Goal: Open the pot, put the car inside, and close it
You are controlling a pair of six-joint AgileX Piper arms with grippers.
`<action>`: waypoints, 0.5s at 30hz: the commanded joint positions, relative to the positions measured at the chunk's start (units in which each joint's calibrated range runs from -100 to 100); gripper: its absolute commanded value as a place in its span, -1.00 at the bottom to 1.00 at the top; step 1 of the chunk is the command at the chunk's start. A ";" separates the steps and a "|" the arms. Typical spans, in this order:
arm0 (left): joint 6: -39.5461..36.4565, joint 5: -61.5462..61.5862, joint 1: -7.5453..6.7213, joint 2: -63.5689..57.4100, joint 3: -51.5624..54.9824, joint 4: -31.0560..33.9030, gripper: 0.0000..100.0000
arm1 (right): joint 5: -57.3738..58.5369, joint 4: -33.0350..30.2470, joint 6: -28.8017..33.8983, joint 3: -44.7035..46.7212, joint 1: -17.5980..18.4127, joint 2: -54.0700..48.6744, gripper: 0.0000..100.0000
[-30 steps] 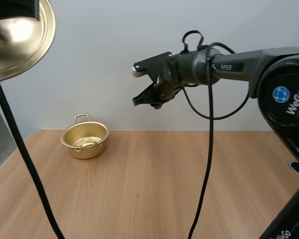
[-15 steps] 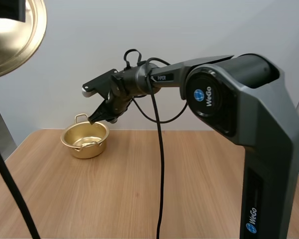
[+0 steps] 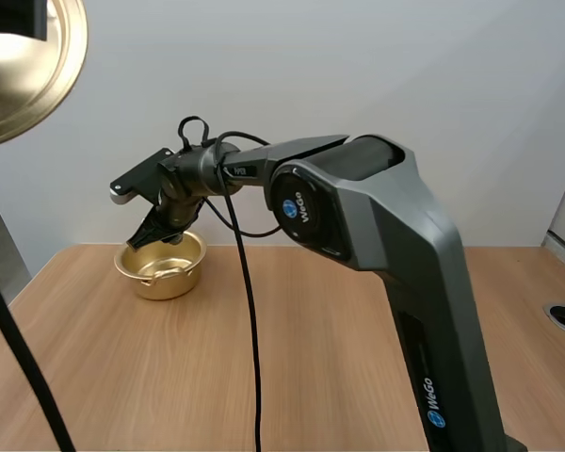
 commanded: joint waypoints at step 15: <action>0.01 0.03 2.24 -0.01 -0.08 -1.58 -1.00 | 1.17 1.45 0.17 -11.30 0.01 12.33 -1.00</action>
